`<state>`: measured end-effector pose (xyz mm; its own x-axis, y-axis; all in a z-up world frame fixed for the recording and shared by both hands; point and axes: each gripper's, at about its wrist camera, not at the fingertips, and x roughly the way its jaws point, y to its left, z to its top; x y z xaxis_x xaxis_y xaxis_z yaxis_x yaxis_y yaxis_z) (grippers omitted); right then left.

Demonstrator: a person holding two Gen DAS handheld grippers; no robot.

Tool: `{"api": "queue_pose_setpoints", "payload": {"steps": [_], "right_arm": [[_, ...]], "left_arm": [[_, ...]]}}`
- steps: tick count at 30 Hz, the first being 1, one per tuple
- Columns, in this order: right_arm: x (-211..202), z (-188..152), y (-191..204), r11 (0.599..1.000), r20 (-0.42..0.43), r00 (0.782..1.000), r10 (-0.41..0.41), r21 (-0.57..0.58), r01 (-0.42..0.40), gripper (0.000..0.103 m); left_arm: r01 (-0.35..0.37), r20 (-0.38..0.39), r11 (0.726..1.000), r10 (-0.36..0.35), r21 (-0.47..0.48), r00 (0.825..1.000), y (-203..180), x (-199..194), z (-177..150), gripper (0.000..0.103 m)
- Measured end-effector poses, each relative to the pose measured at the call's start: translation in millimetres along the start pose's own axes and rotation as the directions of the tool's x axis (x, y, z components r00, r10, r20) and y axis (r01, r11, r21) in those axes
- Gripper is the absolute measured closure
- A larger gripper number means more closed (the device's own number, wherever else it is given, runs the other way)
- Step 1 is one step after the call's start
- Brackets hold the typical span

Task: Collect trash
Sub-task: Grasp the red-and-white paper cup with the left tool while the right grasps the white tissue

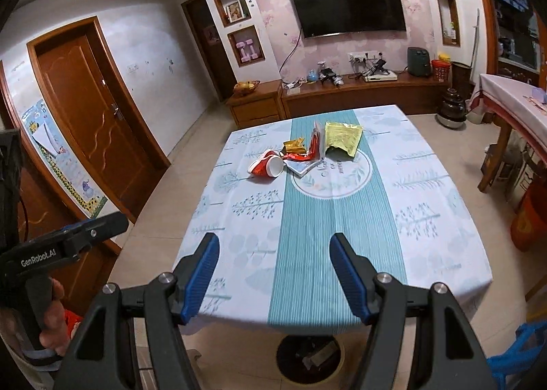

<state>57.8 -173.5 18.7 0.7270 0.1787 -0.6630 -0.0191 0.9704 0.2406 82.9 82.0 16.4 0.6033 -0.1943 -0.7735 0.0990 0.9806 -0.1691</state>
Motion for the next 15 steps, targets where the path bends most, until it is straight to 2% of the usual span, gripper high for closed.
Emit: {"api": "queue_pose_setpoints", "payload": {"steps": [7,10,15], "right_arm": [[97.6,59.6,-44.9,0.998,-0.081,0.995,0.058,0.026,-0.056,0.036],[147.7,87.5,-65.7,0.996,-0.155,0.984,0.092,0.030,-0.088,0.044],[227.7,132.7,-93.4,0.991,-0.232,0.964,0.127,-0.008,-0.133,0.045]], "left_arm": [[-0.041,-0.084,0.989,0.030,-0.140,0.996,-3.1,93.0,56.6,0.011],[-0.036,-0.130,0.971,0.006,-0.234,0.992,-3.3,141.4,81.6,0.011],[-0.054,-0.185,0.928,-0.017,-0.370,0.983,-1.5,218.7,113.5,0.014]]}}
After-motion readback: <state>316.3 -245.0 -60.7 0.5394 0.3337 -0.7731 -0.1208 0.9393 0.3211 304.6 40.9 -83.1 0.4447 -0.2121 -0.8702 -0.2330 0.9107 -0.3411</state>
